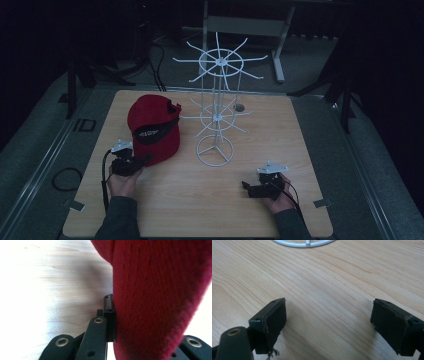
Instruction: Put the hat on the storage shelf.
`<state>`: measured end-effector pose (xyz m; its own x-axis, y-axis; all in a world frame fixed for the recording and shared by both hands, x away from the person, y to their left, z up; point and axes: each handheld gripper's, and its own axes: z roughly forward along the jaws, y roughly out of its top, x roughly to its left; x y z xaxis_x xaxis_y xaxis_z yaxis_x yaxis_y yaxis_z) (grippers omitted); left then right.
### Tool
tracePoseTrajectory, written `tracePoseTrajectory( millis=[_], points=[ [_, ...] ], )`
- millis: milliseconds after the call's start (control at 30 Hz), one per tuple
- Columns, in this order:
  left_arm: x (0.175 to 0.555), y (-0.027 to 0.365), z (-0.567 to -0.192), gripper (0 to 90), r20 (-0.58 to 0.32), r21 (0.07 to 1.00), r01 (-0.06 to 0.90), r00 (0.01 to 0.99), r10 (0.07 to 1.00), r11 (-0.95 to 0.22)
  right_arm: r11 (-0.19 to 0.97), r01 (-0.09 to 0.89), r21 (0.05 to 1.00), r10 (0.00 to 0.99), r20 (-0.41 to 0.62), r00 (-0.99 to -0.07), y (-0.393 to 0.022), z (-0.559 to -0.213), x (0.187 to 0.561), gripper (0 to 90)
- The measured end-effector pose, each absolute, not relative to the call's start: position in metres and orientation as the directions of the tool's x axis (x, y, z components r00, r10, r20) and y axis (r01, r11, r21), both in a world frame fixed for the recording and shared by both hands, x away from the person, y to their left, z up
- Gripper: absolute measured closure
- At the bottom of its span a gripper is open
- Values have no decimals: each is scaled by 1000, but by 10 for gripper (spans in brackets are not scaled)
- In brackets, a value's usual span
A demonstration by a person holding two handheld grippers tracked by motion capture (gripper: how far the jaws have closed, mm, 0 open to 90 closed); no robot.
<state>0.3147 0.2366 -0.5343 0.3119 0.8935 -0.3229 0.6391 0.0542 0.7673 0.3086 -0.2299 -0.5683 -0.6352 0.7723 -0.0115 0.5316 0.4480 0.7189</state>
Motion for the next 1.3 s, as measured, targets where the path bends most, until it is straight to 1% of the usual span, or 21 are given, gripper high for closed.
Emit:
tracePoseTrajectory(
  millis=[867,1300],
  points=[
    [303,245,-502,853,-298,822,563,287,910,91,448,531,719,772,-12,-636,-230,-568,309,131],
    [298,241,-476,853,-270,853,517,309,912,77,448,530,720,772,-12,-636,-230,-568,309,131]
  ],
)
